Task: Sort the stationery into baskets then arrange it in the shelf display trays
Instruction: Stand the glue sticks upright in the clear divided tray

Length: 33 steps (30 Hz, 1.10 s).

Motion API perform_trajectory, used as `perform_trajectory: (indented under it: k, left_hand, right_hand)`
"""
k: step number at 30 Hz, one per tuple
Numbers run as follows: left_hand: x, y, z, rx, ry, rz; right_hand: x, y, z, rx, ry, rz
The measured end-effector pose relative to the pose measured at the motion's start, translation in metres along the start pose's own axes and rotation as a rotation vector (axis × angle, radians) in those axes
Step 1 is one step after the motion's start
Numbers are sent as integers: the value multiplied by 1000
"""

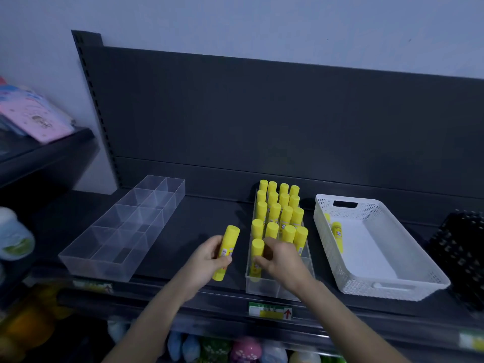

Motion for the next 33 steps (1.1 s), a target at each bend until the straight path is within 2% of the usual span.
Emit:
perform_trajectory:
  k: [7,10,13,17,20,23,26,30,33]
  left_hand:
    - [2,7,3,22,57,-70]
    - [1,18,-1,32,86,-106]
    - [-2,31,-9,45,80,-157]
    - [-9,42,-27,-4,-5,-200]
    - [-14,37,-24,-131,41,-144]
    - [-17,22,-13,-440,152,-28]
    - [-22,10,-20,-523,85,25]
    - [-29,5,-32,-541,-47,55]
    - [-31,2,-32,-554,-78,80]
  right_hand:
    - [2,0,7,-23,-21,-24]
    - [11,-3,30,-129,67,-19]
    - [22,-18,49,-271,142,66]
    - [27,-31,49,-315,58,159]
    - [31,-18,59,-423,105,129]
    - [35,3,71,-437,204,33]
    - [30,10,64,-359,213,-5]
    - [21,11,38,-253,125,-9]
    - [19,14,25,-200,74,-6]
Point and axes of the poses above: each hand's wrist, its own x-axis away from the middle knuckle, its own z-axis out of the back of the hand, y = z × x, the point moved 3 cm from there along -x, towards the middle knuckle, and after that the axes turned 14 degrees about -y, right-handed, at the moved point
